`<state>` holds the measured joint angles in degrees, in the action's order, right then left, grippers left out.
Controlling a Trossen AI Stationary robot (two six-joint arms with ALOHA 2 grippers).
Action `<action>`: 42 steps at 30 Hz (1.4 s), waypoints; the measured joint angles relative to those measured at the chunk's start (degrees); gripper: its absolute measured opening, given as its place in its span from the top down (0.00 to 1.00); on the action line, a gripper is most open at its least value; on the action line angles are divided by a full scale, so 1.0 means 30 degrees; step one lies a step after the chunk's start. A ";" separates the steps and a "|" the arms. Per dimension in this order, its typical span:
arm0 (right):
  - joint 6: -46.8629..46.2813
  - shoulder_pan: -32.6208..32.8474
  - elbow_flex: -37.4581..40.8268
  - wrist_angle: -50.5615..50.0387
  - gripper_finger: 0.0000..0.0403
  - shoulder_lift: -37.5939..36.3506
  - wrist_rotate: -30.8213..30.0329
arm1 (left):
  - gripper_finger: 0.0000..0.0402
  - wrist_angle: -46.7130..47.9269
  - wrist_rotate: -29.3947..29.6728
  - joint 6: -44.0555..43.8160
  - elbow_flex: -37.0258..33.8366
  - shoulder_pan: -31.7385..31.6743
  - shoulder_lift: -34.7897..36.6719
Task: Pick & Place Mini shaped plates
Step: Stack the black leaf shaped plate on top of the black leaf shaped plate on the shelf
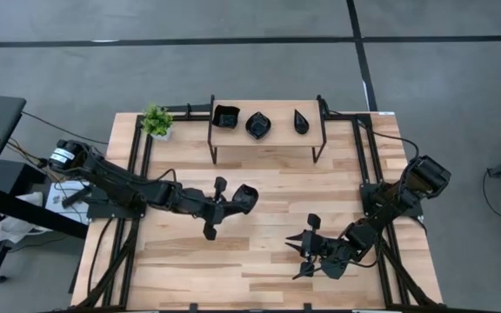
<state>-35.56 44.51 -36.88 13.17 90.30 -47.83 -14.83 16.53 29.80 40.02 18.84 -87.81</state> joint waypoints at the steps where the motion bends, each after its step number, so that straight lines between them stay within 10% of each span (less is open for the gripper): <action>1: -0.0005 0.0000 -0.0003 0.0000 0.85 0.0000 0.0000 | 0.97 -0.0172 -0.0083 0.0044 -0.0002 -0.0175 0.0000; 21: -0.0005 0.0007 -0.0007 0.0000 0.85 0.0000 0.0000 | 0.98 0.0094 -0.1181 0.8253 0.3029 -0.5388 0.0000; 33: 0.0024 0.0002 0.0000 -0.0002 0.85 0.0000 -0.0015 | 0.98 0.2164 -0.6031 0.9462 0.5096 -1.0659 0.0000; 42: 0.0024 -0.0007 0.0000 -0.0007 0.85 0.0000 -0.0029 | 0.98 0.3223 -0.5891 0.9991 0.6092 -1.0691 0.0000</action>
<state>-35.48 44.49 -36.88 13.15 90.30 -47.92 -5.16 -1.14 59.77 58.29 -13.23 -87.81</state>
